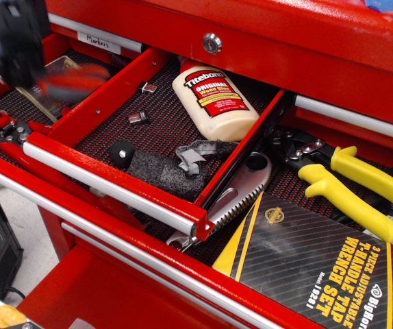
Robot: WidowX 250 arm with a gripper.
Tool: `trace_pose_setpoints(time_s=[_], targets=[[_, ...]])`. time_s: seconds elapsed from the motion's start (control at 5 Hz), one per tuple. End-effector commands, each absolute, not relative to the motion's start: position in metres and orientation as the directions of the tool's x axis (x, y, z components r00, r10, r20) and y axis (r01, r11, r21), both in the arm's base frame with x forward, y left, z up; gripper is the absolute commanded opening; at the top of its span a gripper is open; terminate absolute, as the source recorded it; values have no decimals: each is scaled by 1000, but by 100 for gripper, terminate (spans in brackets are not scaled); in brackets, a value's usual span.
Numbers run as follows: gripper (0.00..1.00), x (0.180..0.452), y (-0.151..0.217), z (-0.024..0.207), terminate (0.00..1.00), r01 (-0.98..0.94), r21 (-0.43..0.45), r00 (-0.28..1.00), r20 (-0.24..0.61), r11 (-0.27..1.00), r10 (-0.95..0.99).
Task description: Pick up scissors and put into drawer
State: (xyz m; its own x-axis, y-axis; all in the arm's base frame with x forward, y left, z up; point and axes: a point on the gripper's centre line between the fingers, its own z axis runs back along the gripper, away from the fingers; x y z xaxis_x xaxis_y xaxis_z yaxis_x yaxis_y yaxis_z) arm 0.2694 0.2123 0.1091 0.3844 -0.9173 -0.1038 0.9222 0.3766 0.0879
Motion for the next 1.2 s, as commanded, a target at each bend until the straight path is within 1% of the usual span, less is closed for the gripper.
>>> trace_pose_setpoints(time_s=[0.0,0.2,0.4,0.6,0.8,1.0], targets=[[0,241,183,203,0,807,131,591,-154,577,-792],[0,235,154,230,0,747,119,664,-101,653,-741],[0,246,106,223,0,682,122,730,-57,721,-681],[0,256,62,200,0,652,112,753,17,750,-658],[0,274,38,169,0,543,116,820,142,832,-555],[0,272,33,153,0,505,128,832,191,854,-521]])
